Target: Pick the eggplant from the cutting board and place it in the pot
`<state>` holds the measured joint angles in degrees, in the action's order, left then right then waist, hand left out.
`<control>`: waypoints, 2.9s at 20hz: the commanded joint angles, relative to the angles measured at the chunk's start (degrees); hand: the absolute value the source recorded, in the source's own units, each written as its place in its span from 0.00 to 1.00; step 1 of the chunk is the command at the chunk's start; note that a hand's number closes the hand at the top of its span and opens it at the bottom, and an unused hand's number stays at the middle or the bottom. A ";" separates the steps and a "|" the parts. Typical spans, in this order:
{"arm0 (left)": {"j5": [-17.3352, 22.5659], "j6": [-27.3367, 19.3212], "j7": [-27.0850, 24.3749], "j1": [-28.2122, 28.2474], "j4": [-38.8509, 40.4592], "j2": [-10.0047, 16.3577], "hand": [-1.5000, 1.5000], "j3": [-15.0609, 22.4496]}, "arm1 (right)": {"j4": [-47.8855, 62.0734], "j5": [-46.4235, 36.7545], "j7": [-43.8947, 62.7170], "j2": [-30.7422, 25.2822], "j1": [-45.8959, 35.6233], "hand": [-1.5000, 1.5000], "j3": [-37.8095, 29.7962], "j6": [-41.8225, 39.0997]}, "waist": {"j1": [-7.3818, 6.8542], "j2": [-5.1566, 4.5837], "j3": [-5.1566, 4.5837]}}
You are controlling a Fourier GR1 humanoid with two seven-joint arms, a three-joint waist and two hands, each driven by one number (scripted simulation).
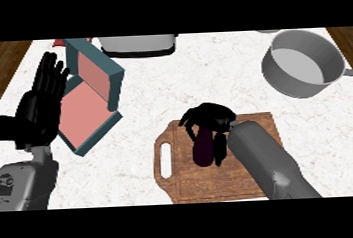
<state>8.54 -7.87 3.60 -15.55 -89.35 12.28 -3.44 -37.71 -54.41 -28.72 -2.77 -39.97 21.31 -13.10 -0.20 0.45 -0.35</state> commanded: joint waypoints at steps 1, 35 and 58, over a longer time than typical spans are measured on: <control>-0.61 -0.55 1.07 -0.88 0.29 -0.80 0.50 -0.27 | -2.16 -0.21 2.27 2.63 3.05 1.00 2.19 1.35 | -0.08 -0.47 0.35; 0.43 3.24 -3.35 -2.03 5.48 0.24 0.50 -3.43 | -62.30 -11.00 54.65 -9.85 15.38 1.00 -19.48 19.71 | 0.77 -0.50 0.33; -2.15 1.11 4.47 -3.26 -1.47 -0.64 0.50 -1.19 | -0.20 9.18 9.20 -34.69 3.21 1.00 -46.54 31.69 | -1.48 -0.96 0.49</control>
<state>7.31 -5.71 3.94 -17.06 -88.60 11.30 -5.58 -50.15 -45.29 -13.52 -34.75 -32.13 -23.67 15.55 -1.09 -0.38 0.09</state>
